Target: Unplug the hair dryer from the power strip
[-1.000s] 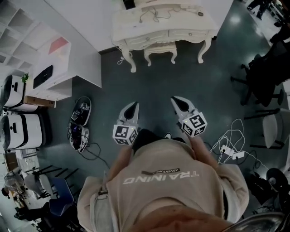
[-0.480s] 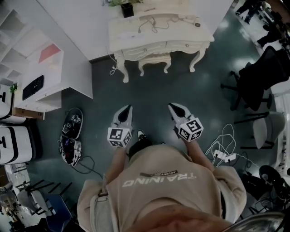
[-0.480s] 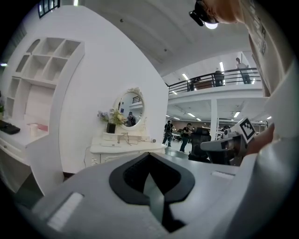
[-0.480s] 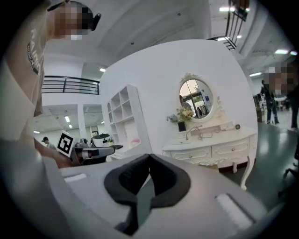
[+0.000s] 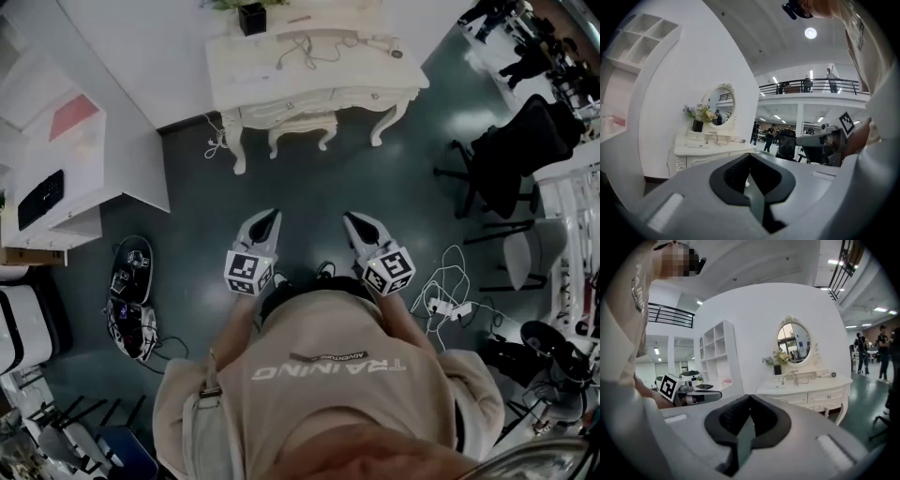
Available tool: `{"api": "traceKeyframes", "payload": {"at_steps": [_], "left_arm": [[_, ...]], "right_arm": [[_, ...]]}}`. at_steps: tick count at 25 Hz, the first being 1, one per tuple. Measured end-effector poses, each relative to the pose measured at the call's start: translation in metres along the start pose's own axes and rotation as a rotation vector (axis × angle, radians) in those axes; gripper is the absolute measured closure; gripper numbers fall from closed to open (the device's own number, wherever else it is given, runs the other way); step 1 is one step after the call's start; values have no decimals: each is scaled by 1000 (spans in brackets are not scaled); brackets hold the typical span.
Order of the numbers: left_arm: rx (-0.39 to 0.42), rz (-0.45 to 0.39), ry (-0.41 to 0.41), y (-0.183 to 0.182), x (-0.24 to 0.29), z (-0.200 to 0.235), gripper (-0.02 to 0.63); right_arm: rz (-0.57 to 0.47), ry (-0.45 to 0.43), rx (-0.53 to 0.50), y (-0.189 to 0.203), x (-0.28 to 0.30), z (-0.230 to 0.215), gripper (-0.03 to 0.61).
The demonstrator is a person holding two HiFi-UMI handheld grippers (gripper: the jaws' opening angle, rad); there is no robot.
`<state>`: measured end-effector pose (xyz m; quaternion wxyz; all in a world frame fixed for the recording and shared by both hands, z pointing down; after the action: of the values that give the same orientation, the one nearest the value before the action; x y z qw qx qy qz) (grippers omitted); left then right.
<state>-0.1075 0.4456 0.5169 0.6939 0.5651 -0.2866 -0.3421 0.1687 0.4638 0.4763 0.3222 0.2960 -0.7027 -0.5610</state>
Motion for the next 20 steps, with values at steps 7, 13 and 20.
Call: {"api": "traceKeyframes", "payload": {"at_steps": [7, 13, 20], "left_arm": [[-34, 42, -5, 18, 19, 28, 612], [-4, 60, -55, 8, 45, 52, 612], [28, 67, -75, -25, 110, 72, 612]], "right_arm": [[15, -15, 9, 4, 40, -16, 574], [24, -74, 14, 10, 89, -49, 574], [-25, -136, -43, -22, 156, -114, 574]]}}
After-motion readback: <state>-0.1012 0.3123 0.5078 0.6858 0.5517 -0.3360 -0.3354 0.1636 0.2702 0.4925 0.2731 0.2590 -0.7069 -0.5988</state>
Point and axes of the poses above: the fingertips, and each gripper's own axes: x forward along the fingers, z to its left, y out of its underside, the point moved 10 cm from there along -x, backward along the fingers, and after that the axes turned 7 degrees about -z, right-handed, at the moved point
